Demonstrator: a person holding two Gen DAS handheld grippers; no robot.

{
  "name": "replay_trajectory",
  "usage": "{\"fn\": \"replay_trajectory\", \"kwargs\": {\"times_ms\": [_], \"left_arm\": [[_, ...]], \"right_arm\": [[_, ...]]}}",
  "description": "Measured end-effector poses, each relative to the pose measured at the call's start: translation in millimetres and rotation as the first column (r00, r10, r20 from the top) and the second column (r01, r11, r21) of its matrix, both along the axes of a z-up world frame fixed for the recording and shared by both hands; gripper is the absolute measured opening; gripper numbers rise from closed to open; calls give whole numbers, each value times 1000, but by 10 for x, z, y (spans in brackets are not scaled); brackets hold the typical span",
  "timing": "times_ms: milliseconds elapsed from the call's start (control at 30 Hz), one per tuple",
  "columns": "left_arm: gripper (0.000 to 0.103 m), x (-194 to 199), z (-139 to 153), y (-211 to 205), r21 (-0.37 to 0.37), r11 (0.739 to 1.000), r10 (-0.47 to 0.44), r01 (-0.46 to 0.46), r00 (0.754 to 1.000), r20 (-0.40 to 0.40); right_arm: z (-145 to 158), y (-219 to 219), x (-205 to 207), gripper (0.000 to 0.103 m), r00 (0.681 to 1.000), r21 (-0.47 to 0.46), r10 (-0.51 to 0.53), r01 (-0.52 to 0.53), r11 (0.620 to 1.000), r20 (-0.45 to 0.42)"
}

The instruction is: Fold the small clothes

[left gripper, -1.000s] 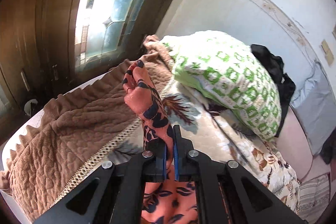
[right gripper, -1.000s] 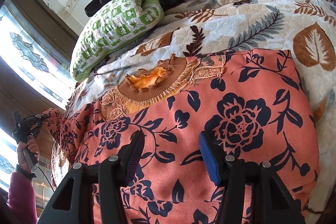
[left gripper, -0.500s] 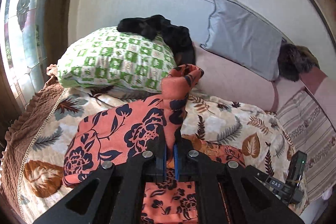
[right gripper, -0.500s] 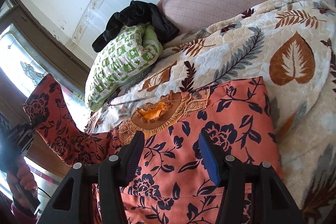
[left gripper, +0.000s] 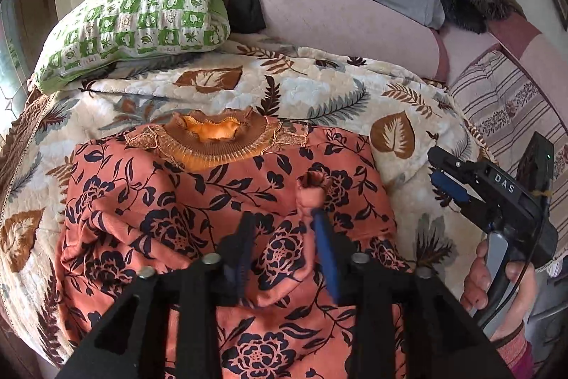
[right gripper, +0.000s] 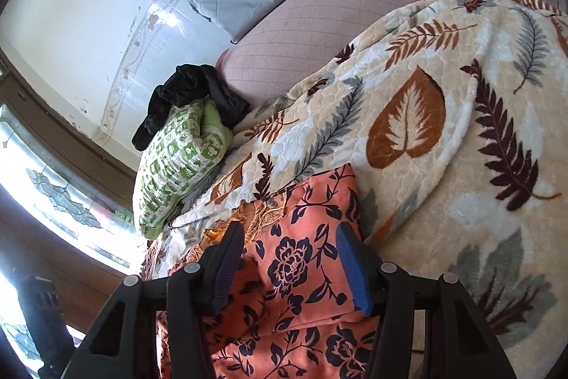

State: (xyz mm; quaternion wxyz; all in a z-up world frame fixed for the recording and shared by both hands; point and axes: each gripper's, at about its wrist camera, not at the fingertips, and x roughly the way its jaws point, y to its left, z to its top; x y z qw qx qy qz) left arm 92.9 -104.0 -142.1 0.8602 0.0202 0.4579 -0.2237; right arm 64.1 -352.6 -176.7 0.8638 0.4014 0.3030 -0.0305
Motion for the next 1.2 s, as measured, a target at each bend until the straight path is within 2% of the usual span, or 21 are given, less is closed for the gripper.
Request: {"fn": "replay_trajectory", "kwargs": {"times_ms": [33, 100, 167, 200, 333, 533, 600, 667, 800, 867, 933, 1033, 1100, 1200], "left_arm": [[68, -65, 21, 17, 3, 1000, -3, 2, 1000, 28], [73, -185, 94, 89, 2, 1000, -7, 7, 996, 93], [74, -273, 156, 166, 9, 1000, -22, 21, 990, 139], [74, -310, 181, 215, 11, 1000, -26, 24, 987, 158], [75, -350, 293, 480, -9, 1000, 19, -17, 966, 256], [80, -220, 429, 994, -69, 981, 194, -181, 910, 367], [83, -143, 442, 1219, -104, 960, 280, -260, 878, 387], [88, -38, 407, 1477, -127, 924, 381, -361, 838, 390], [88, 212, 130, 2041, -162, 828, 559, -537, 764, 321], [88, 312, -84, 2305, -161, 768, 637, -619, 718, 279], [88, 381, -324, 2492, -137, 728, 681, -672, 686, 254], [88, 498, -594, 2653, -82, 698, 712, -711, 678, 180], [88, 565, -668, 2717, -103, 701, 713, -706, 688, 133], [88, 634, -710, 2652, -49, 708, 701, -705, 692, 172]], "right_arm": [[-17, -12, -6, 58, 1000, 8, -9, 9, 1000, -6], [-44, -20, -18, 58, 1000, 17, -26, 26, 1000, -17], [-62, 23, -13, 69, 999, 32, -32, 33, 999, -18], [-72, 55, -6, 71, 999, 37, -29, 30, 999, -17], [-83, 251, 115, 72, 999, 24, 20, -19, 1000, -27], [-59, 611, 370, 72, 995, -29, 98, -98, 995, -21], [-64, 723, 451, 72, 992, -49, 125, -126, 991, -27], [-73, 816, 510, 72, 987, -59, 157, -159, 986, -33], [-50, 958, 536, 72, 976, -88, 217, -219, 972, -31], [-17, 1012, 539, 72, 969, -94, 246, -246, 965, -18], [12, 1070, 547, 72, 963, -107, 270, -269, 957, -6], [20, 1206, 595, 72, 948, -137, 318, -316, 939, -11], [-12, 1324, 640, 72, 932, -144, 362, -361, 921, -27], [-42, 1434, 680, 72, 900, -96, 434, -436, 895, -43]]}}
